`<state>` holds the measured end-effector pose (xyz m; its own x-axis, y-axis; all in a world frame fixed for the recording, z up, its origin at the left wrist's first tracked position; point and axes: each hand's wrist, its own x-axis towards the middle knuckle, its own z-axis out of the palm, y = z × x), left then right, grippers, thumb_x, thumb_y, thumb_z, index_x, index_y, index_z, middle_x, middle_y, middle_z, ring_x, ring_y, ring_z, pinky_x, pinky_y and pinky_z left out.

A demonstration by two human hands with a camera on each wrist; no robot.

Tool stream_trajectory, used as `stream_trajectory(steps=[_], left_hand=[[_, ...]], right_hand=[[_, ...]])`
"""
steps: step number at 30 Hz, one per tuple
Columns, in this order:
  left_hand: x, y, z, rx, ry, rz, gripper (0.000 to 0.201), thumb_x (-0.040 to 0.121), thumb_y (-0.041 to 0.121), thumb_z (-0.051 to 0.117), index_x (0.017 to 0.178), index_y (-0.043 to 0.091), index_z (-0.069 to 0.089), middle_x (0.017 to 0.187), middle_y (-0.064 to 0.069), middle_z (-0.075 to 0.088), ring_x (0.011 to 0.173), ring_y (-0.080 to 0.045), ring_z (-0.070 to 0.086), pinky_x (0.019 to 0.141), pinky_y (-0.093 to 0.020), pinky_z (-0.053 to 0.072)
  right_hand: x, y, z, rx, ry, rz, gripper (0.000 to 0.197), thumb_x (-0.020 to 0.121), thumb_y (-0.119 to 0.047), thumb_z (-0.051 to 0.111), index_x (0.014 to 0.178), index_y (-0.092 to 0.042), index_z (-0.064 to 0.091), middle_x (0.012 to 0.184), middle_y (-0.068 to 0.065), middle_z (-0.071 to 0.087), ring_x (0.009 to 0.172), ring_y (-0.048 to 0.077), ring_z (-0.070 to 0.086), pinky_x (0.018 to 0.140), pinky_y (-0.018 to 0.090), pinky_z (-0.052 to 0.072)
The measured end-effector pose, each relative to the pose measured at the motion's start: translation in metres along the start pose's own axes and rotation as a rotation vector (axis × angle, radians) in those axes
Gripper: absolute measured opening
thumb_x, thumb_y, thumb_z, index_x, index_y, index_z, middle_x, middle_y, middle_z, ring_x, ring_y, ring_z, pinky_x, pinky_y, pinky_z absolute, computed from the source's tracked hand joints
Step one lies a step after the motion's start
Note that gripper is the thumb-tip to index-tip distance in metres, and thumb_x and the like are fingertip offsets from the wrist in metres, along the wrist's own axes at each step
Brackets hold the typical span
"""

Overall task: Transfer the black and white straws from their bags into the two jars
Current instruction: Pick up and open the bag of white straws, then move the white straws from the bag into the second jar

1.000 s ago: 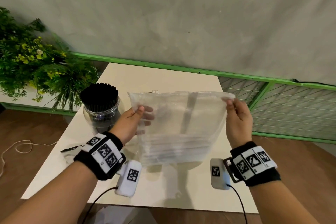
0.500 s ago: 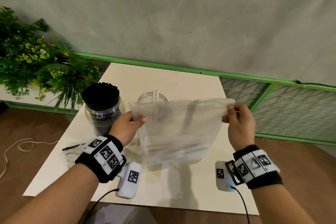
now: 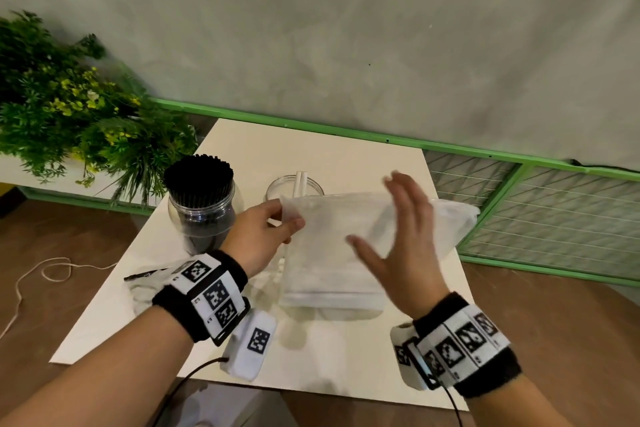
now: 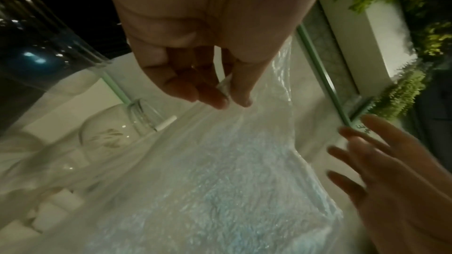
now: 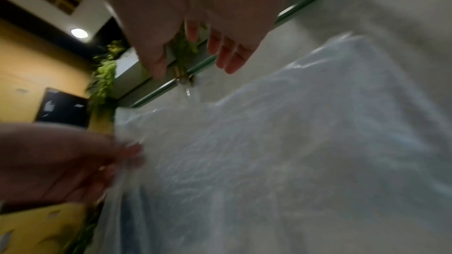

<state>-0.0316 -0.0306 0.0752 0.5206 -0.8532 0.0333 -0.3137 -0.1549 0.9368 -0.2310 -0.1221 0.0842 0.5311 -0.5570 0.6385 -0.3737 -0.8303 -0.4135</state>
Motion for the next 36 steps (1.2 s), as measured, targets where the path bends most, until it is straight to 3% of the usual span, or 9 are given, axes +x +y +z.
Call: stream_trajectory(steps=[3, 6, 12, 16, 20, 23, 27, 30, 36], left_hand=[[-0.002, 0.009, 0.007, 0.011, -0.076, 0.055, 0.010, 0.084, 0.022, 0.069, 0.079, 0.015, 0.064, 0.077, 0.001, 0.065, 0.062, -0.010, 0.063, 0.074, -0.037, 0.053], [-0.002, 0.018, 0.018, -0.047, -0.140, 0.091, 0.016, 0.084, 0.019, 0.070, 0.074, 0.012, 0.060, 0.068, 0.002, 0.060, 0.062, -0.013, 0.060, 0.075, -0.038, 0.053], [-0.011, 0.011, 0.030, -0.152, -0.238, 0.024, 0.019, 0.086, 0.013, 0.067, 0.072, 0.008, 0.054, 0.068, 0.002, 0.057, 0.061, -0.014, 0.063, 0.071, -0.034, 0.053], [-0.015, -0.008, 0.007, -0.186, -0.138, 0.018, 0.005, 0.085, 0.014, 0.067, 0.087, 0.017, 0.063, 0.081, 0.003, 0.062, 0.067, -0.011, 0.062, 0.062, -0.017, 0.048], [-0.019, -0.048, -0.017, -0.029, -0.130, -0.099, 0.079, 0.055, 0.057, 0.079, 0.125, 0.036, 0.048, 0.123, 0.010, 0.052, 0.105, -0.008, 0.054, 0.088, -0.026, 0.047], [-0.026, -0.055, -0.012, -0.026, -0.249, -0.155, 0.117, 0.045, 0.060, 0.081, 0.144, 0.039, 0.021, 0.137, 0.015, 0.037, 0.123, -0.009, 0.040, 0.096, -0.031, 0.039], [-0.025, -0.036, -0.011, -0.194, -0.246, -0.057, 0.097, 0.054, 0.039, 0.090, 0.135, 0.026, 0.040, 0.128, 0.012, 0.057, 0.118, -0.001, 0.052, 0.091, -0.014, 0.044], [-0.023, -0.020, -0.041, -0.319, -0.132, 0.019, 0.081, 0.052, 0.034, 0.085, 0.124, 0.017, 0.054, 0.114, 0.007, 0.069, 0.109, -0.007, 0.062, 0.086, -0.018, 0.051], [-0.014, -0.016, -0.128, -0.246, 0.072, 0.052, 0.077, 0.054, 0.026, 0.092, 0.121, 0.012, 0.058, 0.110, 0.002, 0.071, 0.105, -0.010, 0.065, 0.091, -0.027, 0.053]], right_hand=[[-0.002, 0.000, 0.026, -0.192, -0.361, 0.097, 0.132, 0.056, -0.069, 0.074, 0.152, -0.019, -0.002, 0.159, 0.002, 0.009, 0.147, 0.022, 0.006, 0.115, 0.046, 0.022], [-0.016, 0.009, 0.053, -0.366, -0.727, 0.291, 0.135, 0.057, -0.059, 0.080, 0.150, -0.022, -0.011, 0.153, 0.001, 0.017, 0.143, 0.022, 0.011, 0.109, 0.044, 0.027], [-0.020, 0.026, 0.071, -0.415, -0.967, 0.384, 0.030, 0.091, -0.034, 0.059, 0.116, -0.016, 0.058, 0.111, 0.010, 0.063, 0.108, 0.030, 0.055, 0.082, 0.033, 0.042], [-0.018, 0.055, 0.051, -0.265, -0.789, 0.490, 0.031, 0.091, -0.031, 0.059, 0.110, -0.006, 0.060, 0.108, 0.014, 0.063, 0.106, 0.032, 0.058, 0.081, 0.033, 0.043], [-0.017, 0.067, 0.011, 0.311, -0.444, 0.758, 0.009, 0.090, -0.010, 0.062, 0.095, -0.006, 0.068, 0.090, 0.005, 0.066, 0.088, 0.020, 0.060, 0.073, 0.026, 0.040], [-0.011, 0.054, 0.002, 0.684, -0.289, 0.752, 0.012, 0.092, 0.004, 0.053, 0.092, 0.009, 0.064, 0.078, 0.002, 0.065, 0.069, 0.009, 0.058, 0.062, 0.025, 0.046], [0.014, 0.006, 0.021, 0.907, -0.240, 0.647, 0.019, 0.093, 0.002, 0.051, 0.085, -0.002, 0.068, 0.076, 0.003, 0.066, 0.069, 0.011, 0.058, 0.058, 0.020, 0.047], [0.035, -0.028, 0.043, 1.001, -0.212, 0.616, 0.029, 0.094, -0.007, 0.054, 0.077, -0.019, 0.074, 0.076, 0.004, 0.068, 0.069, 0.015, 0.060, 0.059, 0.028, 0.047], [0.064, -0.086, 0.077, 1.002, -0.475, 0.346, 0.022, 0.080, -0.016, 0.074, 0.099, -0.007, 0.071, 0.106, 0.012, 0.072, 0.105, 0.023, 0.066, 0.093, 0.034, 0.052]])
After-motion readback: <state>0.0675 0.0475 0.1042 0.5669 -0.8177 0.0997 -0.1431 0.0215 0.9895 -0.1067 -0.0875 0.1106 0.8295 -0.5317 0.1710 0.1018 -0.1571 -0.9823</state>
